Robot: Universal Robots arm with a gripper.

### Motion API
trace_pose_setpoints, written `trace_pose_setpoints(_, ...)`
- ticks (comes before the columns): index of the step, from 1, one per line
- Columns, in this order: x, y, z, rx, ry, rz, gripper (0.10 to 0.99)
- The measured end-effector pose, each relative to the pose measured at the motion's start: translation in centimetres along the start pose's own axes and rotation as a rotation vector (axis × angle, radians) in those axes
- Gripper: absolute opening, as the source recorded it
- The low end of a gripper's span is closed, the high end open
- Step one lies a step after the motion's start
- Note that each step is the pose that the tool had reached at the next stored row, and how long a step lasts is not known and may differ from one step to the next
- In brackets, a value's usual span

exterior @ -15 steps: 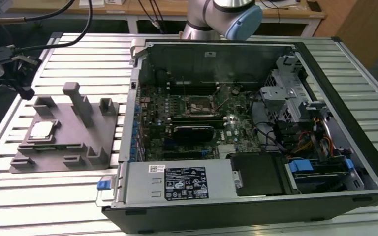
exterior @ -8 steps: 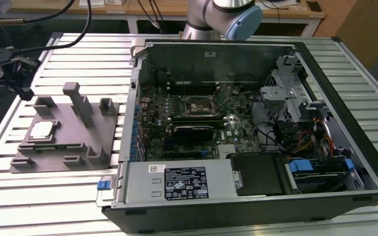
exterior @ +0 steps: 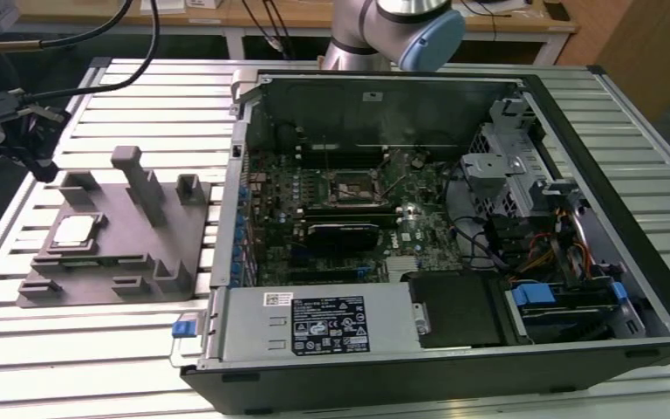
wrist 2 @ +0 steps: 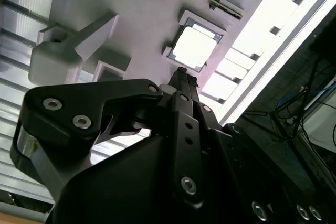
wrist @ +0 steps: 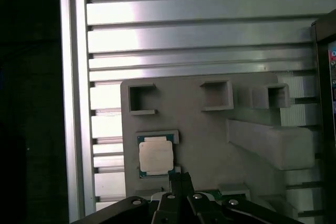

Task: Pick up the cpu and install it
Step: 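Pick up the cpu and move it towards the insertion slot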

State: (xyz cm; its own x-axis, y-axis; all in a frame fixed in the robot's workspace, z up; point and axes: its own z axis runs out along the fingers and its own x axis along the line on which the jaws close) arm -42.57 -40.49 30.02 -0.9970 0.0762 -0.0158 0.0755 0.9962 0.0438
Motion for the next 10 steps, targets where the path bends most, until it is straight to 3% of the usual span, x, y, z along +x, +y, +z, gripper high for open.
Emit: trace_pose_setpoints(10, 0.39, -0.2, 1.65, 0.0, 0.0001, 0.0, 0.106)
